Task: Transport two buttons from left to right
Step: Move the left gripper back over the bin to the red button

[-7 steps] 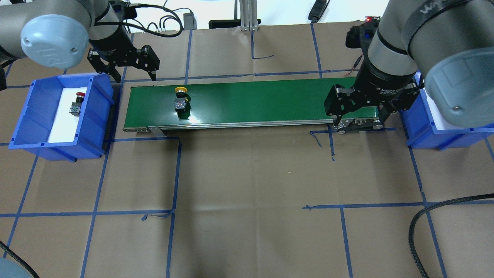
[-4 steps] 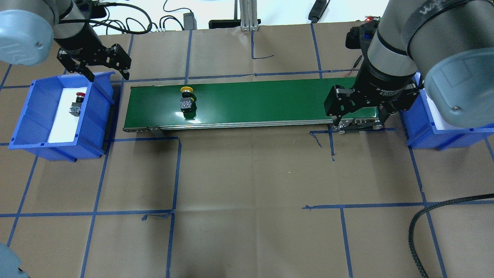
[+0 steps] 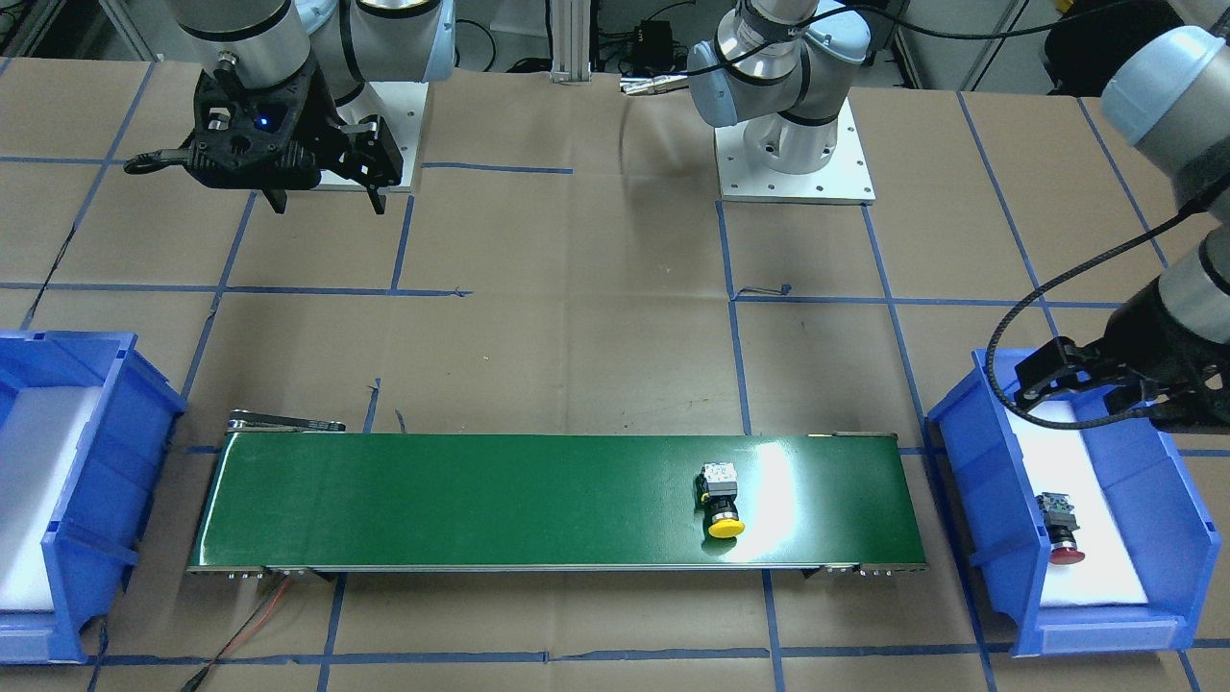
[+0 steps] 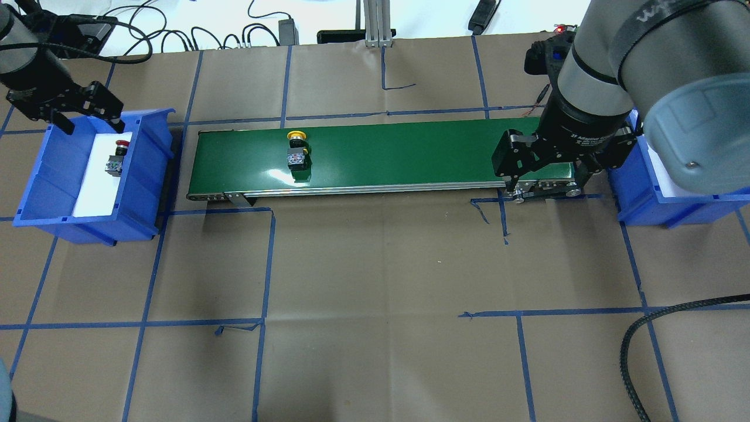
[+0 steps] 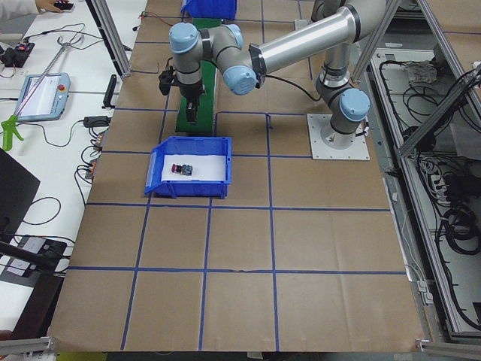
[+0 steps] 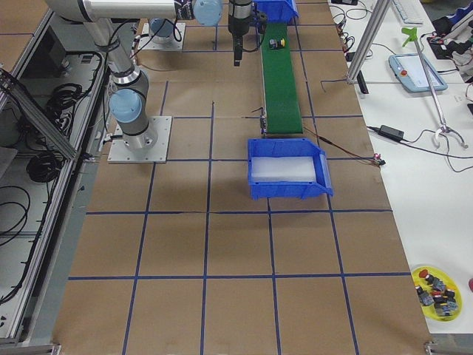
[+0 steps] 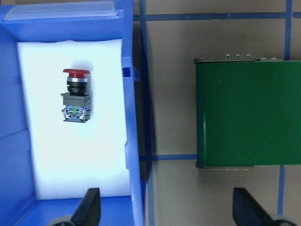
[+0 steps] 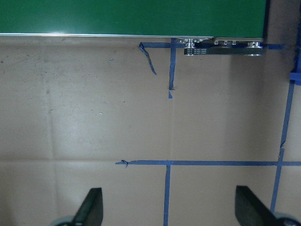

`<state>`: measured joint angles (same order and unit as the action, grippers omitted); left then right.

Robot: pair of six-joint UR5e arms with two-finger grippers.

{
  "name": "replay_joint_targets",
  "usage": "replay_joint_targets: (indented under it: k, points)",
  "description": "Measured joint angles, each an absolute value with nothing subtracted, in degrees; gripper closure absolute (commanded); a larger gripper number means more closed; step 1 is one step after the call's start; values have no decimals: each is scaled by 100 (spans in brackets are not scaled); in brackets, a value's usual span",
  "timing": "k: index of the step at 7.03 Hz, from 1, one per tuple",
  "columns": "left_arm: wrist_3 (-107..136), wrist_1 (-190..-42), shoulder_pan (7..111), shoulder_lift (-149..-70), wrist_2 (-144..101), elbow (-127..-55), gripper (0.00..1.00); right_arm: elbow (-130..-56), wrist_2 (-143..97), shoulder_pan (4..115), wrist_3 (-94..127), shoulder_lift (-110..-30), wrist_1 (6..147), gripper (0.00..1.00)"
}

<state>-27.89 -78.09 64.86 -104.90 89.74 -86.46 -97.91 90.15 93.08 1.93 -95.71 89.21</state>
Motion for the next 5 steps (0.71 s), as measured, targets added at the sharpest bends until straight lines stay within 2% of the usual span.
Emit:
replay_joint_targets:
  k: [2,5]
  points:
    - [-3418,-7727,5983,-10630,8953,-8671,0,-9799,9017,9308,193,-9571,8919,0]
    - [-3504,-7030,5860,-11210,8953,-8672,0,-9943,9010,9294,193,-9584,8934,0]
